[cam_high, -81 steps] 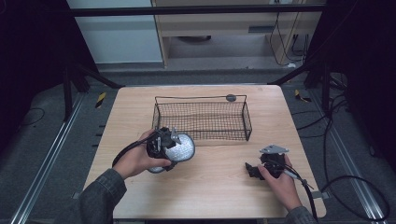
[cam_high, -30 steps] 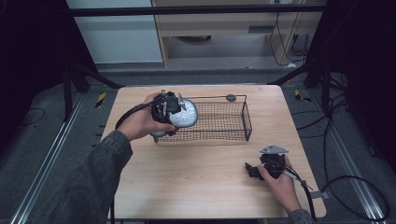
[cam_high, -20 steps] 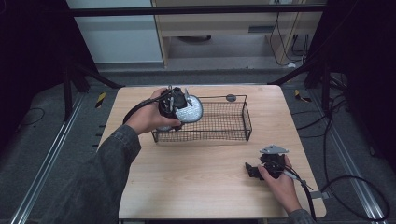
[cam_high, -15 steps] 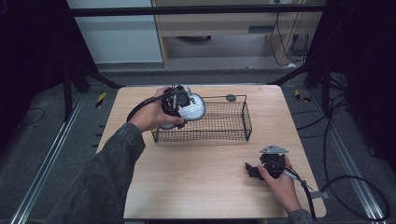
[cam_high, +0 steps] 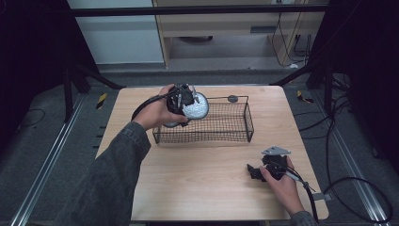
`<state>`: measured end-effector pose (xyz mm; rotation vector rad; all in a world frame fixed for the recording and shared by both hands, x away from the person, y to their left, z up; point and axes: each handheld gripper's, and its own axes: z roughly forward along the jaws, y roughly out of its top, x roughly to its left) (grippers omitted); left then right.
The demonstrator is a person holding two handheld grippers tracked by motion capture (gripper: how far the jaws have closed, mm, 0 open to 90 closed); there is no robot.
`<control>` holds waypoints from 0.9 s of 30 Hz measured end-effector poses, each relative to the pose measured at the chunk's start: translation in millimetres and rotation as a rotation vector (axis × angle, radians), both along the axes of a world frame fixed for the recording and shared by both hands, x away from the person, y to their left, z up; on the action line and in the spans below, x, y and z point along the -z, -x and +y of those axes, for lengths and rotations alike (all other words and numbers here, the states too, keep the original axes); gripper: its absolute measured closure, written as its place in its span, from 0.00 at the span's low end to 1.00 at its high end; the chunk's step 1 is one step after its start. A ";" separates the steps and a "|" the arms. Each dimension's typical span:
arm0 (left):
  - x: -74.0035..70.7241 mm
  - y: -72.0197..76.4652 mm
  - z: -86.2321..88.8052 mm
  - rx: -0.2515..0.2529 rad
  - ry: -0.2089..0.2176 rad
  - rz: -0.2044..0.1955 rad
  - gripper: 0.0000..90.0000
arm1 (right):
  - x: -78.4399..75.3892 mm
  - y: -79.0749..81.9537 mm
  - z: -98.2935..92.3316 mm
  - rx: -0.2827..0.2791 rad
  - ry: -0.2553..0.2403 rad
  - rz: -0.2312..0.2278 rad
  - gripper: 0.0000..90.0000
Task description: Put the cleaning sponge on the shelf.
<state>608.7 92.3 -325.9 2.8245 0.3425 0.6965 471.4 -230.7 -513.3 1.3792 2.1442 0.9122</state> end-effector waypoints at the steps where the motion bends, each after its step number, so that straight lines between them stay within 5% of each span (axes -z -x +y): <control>1: 0.2 -0.1 0.6 0.001 -0.003 -0.003 0.12 | 0.0 0.1 0.1 0.001 -0.001 0.001 0.00; 8: 5.9 -0.5 3.8 0.012 -0.032 -0.029 0.12 | 0.0 0.1 0.0 0.000 0.000 0.001 0.00; 27: 22.2 -9.3 18.2 0.012 -0.020 -0.050 0.12 | 0.0 0.1 0.2 0.001 -0.001 0.001 0.00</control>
